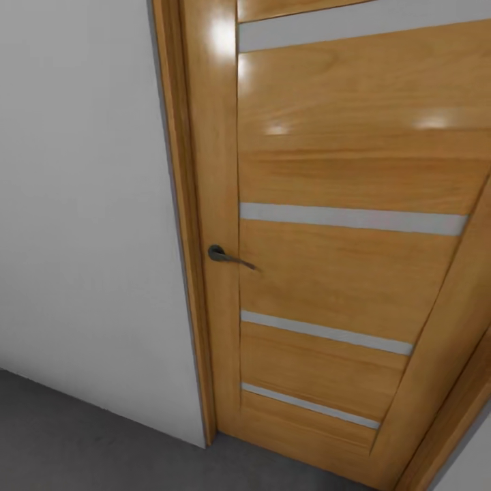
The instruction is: Move the two storage containers from the living room to the garage. In the garage, place one container on the floor and stack the other container on top of it (either order is fine).
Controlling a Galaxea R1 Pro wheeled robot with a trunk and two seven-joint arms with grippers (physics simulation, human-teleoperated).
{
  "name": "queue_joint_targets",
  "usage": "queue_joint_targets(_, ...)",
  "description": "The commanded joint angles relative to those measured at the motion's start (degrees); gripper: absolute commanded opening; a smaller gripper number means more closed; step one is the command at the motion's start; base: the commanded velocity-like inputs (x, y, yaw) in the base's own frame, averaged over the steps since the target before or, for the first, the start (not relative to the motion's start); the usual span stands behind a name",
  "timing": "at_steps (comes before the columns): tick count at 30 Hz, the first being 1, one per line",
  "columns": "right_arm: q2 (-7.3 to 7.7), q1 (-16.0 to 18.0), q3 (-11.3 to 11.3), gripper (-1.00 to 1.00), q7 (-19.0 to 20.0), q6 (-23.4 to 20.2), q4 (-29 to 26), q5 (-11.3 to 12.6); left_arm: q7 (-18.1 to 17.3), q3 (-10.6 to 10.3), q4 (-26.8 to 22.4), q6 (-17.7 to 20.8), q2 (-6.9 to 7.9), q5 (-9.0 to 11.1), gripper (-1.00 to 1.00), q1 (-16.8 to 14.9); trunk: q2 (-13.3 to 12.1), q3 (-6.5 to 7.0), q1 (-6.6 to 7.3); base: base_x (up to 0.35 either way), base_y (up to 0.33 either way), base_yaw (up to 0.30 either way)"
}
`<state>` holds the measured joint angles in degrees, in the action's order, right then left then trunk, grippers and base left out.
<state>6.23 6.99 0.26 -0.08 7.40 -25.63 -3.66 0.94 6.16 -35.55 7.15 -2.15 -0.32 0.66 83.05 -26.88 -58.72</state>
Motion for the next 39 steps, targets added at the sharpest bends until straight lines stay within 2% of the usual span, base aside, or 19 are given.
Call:
queue_joint_targets(1, 0.01, 0.0, 0.0, 1.00, 0.0, 0.2, 0.0, -0.4, 0.0, 0.2, -0.2, 0.4, -0.05, 0.0, 1.00, 0.0, 0.0, -0.05, -0.01, 0.037, 0.016, -0.278)
queue_joint_targets(18, 0.01, 0.0, 0.1, 1.00, 0.0, 0.2, 0.0, -0.4, 0.0, 0.3, -0.2, 0.4, -0.05, 0.0, 1.00, 0.0, 0.0, -0.05, -0.01, 0.009, 0.003, -0.278)
queue_joint_targets(30, 0.01, 0.0, 0.1, 1.00, 0.0, 0.2, 0.0, -0.5, 0.0, 0.3, -0.2, 0.4, -0.05, 0.0, 1.00, 0.0, 0.0, -0.05, -0.01, 0.176, 0.137, -0.278)
queue_joint_targets(39, 0.01, 0.0, 0.1, 1.00, 0.0, 0.2, 0.0, -0.6, 0.0, 0.3, -0.2, -0.7, -0.05, -0.1, 1.00, 0.0, 0.0, -0.05, -0.01, 0.017, 0.014, -0.070)
